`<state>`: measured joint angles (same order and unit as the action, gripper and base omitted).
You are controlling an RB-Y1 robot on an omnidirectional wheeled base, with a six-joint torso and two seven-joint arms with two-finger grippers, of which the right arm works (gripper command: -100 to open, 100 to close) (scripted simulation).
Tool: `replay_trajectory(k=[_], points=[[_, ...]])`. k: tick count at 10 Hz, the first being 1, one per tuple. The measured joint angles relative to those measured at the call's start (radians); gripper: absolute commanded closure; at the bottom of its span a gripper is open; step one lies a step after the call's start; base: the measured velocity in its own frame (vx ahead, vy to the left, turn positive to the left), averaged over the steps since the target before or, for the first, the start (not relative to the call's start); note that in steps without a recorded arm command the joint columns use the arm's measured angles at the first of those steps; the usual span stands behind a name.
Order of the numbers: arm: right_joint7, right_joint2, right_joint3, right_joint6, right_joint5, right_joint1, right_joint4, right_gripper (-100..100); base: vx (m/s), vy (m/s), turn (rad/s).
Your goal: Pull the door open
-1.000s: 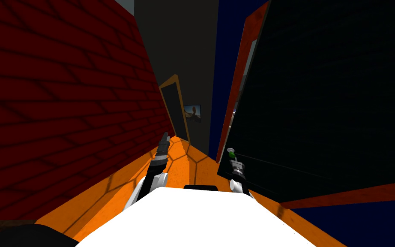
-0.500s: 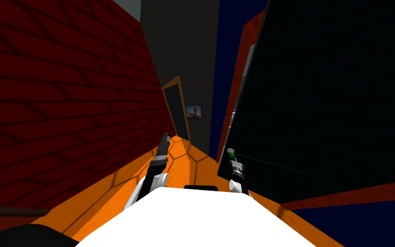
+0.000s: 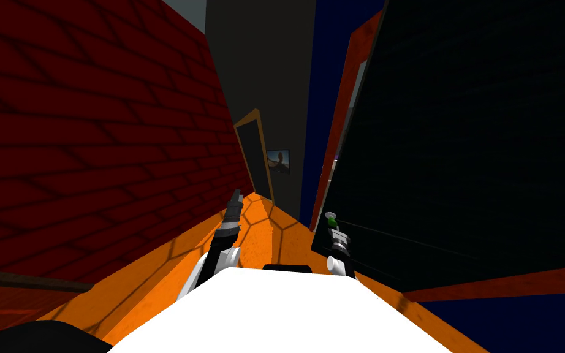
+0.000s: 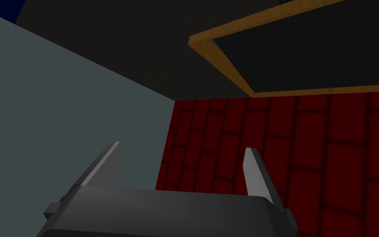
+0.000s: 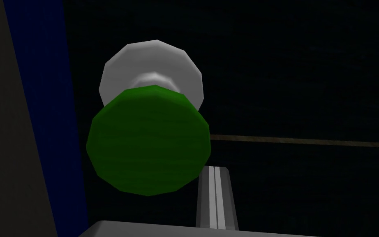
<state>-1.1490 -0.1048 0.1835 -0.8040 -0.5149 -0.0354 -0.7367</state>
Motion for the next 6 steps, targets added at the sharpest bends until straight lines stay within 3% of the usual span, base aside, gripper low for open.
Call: replay_trajectory(k=[2,4,6], points=[[-0.032,0.003,-0.001,-0.032,-0.012,-0.025,0.051,-100,-0.054,-0.018,0.08],[-0.035,0.017,0.002,0.009,-0.024,0.012,-0.029,-100,-0.018,-0.009,-0.01],[-0.067,0.004,-0.001,-0.024,-0.032,-0.032,0.05,-100,-0.044,-0.001,0.06]])
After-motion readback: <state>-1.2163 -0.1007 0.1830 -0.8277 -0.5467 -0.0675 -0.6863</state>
